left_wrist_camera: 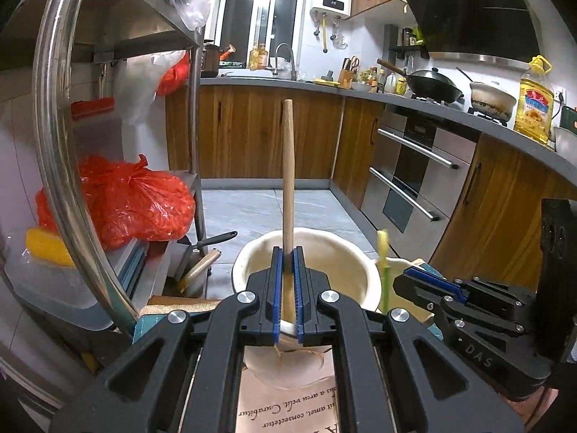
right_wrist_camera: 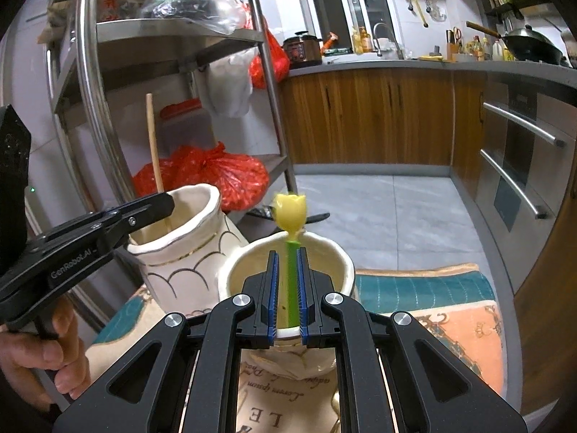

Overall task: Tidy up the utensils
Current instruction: 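Drop the chopstick into the large pot while the right tool drops the spoon into the small pot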

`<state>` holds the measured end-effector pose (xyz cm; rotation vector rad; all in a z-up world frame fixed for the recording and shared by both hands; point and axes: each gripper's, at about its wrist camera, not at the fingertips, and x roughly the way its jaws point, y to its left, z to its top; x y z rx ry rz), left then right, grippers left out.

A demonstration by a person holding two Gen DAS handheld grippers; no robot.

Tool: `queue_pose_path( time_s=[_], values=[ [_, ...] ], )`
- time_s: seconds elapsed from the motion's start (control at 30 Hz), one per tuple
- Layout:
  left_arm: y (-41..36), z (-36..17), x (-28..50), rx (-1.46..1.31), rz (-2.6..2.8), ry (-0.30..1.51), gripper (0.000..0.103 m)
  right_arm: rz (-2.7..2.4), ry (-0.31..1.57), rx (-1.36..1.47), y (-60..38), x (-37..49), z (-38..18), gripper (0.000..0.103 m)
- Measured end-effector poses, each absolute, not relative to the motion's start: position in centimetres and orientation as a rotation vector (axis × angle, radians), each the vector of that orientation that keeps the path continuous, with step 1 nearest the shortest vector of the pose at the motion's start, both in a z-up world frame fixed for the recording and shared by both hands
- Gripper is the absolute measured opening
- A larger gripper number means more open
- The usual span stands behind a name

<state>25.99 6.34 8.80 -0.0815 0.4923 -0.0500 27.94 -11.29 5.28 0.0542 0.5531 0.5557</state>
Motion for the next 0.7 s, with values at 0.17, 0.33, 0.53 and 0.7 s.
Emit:
queue_pose_path(
  time_s=[0.17, 0.33, 0.53, 0.7],
  values=[
    [6.3, 9.2, 25.3, -0.065, -0.033, 0.44, 0.041, 0.559, 0.546, 0.06, -11.4, 27.9, 5.4, 0.016],
    [6.1, 9.9, 24.1, -0.056, -0.031, 0.387, 0.051, 0.564, 0.515, 0.062, -11.9, 27.3, 5.9, 0.024],
    [6.9, 10.8, 22.4, -0.082, -0.027, 0.339, 0.051, 0.56, 0.461, 0.069, -13.2, 26.1, 6.9, 0.032],
    [7.5, 11.0, 20.8, -0.088, 0.006, 0.327, 0.052, 0.542, 0.438, 0.043, -14.3, 25.0, 7.3, 0.037]
  ],
)
